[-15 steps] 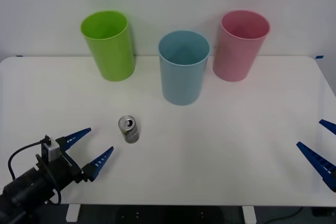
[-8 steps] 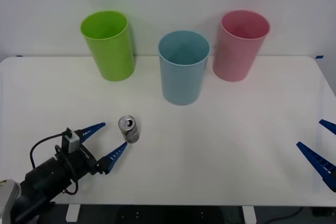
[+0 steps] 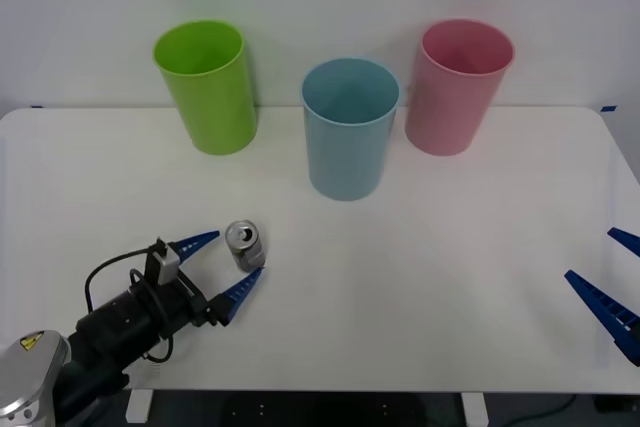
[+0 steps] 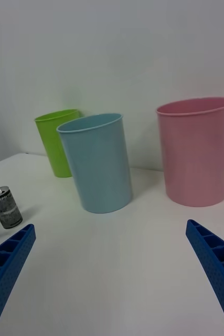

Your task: Grasp the object on the table and drop it into the matching bin: aluminum can to the light blue bin, PET bottle to the pink bin.

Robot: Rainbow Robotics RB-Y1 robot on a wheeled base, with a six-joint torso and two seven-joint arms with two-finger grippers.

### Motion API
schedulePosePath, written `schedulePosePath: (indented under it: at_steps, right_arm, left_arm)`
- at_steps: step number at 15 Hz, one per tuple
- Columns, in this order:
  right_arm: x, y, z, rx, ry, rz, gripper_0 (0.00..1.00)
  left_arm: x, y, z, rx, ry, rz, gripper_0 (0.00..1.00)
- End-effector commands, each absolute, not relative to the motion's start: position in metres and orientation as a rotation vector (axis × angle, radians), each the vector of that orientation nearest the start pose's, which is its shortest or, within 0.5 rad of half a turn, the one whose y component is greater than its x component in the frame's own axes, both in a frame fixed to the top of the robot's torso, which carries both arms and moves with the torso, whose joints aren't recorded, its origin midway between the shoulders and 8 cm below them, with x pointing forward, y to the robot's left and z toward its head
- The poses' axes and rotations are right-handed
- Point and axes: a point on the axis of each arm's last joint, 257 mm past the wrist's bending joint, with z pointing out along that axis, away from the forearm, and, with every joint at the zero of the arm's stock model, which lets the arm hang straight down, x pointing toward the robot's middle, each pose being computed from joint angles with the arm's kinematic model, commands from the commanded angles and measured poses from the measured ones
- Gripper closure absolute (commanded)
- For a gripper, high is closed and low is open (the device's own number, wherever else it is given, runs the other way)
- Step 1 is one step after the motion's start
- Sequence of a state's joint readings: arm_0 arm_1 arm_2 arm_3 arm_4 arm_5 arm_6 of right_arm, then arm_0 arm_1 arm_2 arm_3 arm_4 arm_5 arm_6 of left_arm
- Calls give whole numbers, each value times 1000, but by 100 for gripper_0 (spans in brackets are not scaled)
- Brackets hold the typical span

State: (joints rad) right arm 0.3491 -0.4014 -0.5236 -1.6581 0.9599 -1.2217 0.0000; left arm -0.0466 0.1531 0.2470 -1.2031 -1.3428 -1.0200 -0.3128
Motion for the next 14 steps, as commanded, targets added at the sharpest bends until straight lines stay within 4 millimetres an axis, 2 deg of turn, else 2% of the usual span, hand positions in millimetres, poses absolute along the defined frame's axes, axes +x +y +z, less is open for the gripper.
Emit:
schedulePosePath:
  at_steps: [1, 7, 14]
  right_arm:
    - [342, -330, -169, -465, 1441, 567, 0]
    - [342, -330, -169, -465, 1441, 567, 0]
    - [342, -330, -169, -465, 1441, 567, 0]
  left_arm:
    - [467, 161, -311, 641, 1548, -542, 0]
    - [481, 148, -313, 676, 1547, -537, 0]
    - [483, 140, -316, 672, 1549, -532, 0]
